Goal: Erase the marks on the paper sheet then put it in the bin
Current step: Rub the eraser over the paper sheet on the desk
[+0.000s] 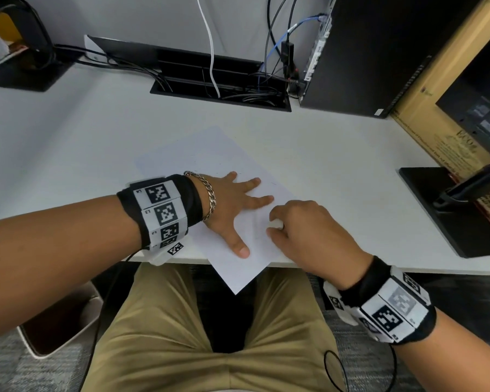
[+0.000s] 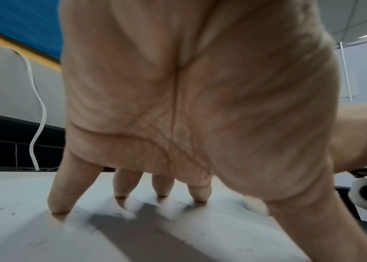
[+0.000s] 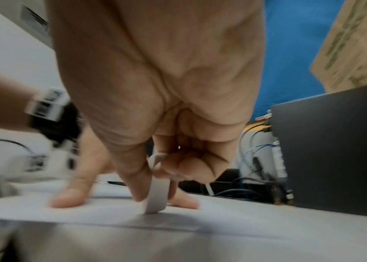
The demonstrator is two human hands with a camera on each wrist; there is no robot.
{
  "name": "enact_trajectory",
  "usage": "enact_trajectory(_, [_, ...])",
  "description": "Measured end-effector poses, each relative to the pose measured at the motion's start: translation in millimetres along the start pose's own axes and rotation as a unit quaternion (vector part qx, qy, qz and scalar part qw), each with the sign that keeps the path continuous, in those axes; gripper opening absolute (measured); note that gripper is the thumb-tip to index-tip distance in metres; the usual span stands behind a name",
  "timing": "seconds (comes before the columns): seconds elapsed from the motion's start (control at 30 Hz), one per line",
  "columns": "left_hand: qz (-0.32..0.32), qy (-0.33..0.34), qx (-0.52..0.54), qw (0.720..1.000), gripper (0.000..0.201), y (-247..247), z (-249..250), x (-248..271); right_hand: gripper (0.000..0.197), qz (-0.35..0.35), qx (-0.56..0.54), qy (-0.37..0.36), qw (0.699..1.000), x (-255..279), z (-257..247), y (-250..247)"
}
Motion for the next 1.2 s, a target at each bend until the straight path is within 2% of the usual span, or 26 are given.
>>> enact_trajectory(0.1, [-0.002, 0.001, -0.002, 1.000, 0.130, 0, 1, 0, 0.030, -0.034, -0.021, -0.042, 0.998, 4, -19, 7])
enact_trajectory(0.27, [0.000, -0.005, -0.003, 1.000, 0.130, 1, 0, -2, 0.032, 0.000, -0.023, 0.028, 0.999, -9, 13, -5])
enact_trajectory(0.37, [0.001, 0.000, -0.005, 1.000, 0.131, 2, 0, -3, 0.030, -0.023, 0.021, -0.024, 0.999, -3, -13, 5])
enact_trajectory(0.43, [0.004, 0.002, -0.006, 1.000, 0.131, 2, 0, -3, 0.030, -0.038, -0.008, -0.045, 0.998, 1, -23, 8])
enact_trajectory(0.6, [0.002, -0.003, -0.004, 1.000, 0.130, 1, 1, -2, 0.032, 0.005, -0.001, 0.034, 0.999, -11, 18, -5])
enact_trajectory(0.7, [0.000, 0.001, 0.002, 1.000, 0.130, 2, 0, -2, 0.028, -0.021, 0.036, -0.016, 0.999, -5, -5, 4])
enact_trajectory(0.77, [0.001, 0.000, 0.001, 1.000, 0.130, 2, 0, -2, 0.028, -0.035, 0.015, -0.035, 0.999, -2, -14, 6])
enact_trajectory(0.93, [0.000, -0.004, -0.003, 1.000, 0.130, 1, 1, -2, 0.032, -0.001, 0.024, 0.030, 0.999, -13, 19, -6])
enact_trajectory(1.0, [0.000, -0.004, -0.004, 1.000, 0.130, 2, 0, -1, 0.030, -0.014, 0.050, -0.002, 0.999, -11, 4, 1])
enact_trajectory(1.07, [-0.001, -0.002, -0.004, 1.000, 0.130, 2, 1, -1, 0.028, -0.035, 0.020, -0.025, 0.999, -6, -11, 7])
enact_trajectory(1.2, [-0.004, -0.006, -0.003, 1.000, 0.130, 1, 1, -2, 0.031, -0.017, 0.001, 0.041, 0.999, -17, 18, -3])
Point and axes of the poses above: each hand's wrist, its own x-axis away from the middle knuckle, its own y-axis out of the palm, z = x × y, the point moved 7 cm from there along -x, towards the middle knuckle, and after that the axes turned 10 degrees about -y, right-handed, at the moved point
